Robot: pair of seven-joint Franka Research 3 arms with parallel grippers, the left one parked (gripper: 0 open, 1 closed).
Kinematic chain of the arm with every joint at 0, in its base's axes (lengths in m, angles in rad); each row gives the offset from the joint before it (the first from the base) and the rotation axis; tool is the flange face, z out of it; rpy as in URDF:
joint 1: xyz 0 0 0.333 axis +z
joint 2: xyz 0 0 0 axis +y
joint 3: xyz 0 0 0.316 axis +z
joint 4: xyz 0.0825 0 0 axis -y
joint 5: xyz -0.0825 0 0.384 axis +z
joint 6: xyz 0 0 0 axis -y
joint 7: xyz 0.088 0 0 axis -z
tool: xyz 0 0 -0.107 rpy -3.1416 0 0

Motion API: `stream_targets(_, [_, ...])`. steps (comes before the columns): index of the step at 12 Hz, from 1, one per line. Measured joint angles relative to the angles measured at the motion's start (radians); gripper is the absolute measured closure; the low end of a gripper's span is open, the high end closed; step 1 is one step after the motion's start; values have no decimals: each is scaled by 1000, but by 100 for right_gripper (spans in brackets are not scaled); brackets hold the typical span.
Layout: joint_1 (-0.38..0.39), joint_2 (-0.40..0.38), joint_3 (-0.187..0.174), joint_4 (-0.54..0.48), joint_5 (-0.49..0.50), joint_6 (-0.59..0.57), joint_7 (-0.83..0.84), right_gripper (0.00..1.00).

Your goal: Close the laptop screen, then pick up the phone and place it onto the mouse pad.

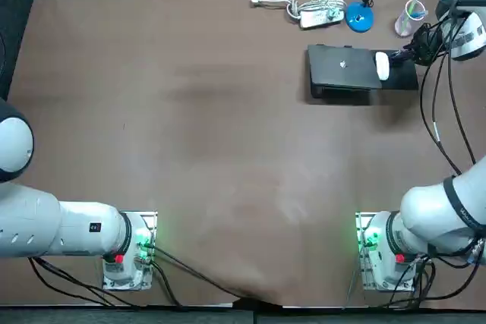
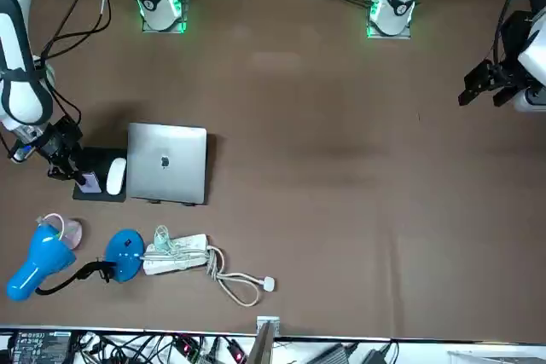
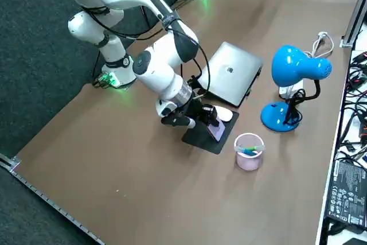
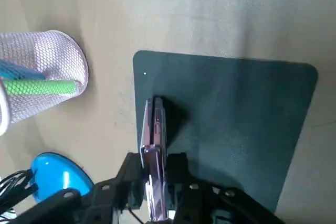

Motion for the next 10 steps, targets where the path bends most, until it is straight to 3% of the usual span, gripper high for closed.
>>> stream_targets(5, [0,6,-1,1,17,1,-47,78])
stream_targets(6, [0,9,-1,1,18,0,-62,72])
stream_targets(7, [0,13,-1,1,18,0,-76,62])
stream_targets(8, [0,22,-1,1,18,-1,-92,39])
stream_targets(10, [0,25,-1,1,18,-1,-102,15])
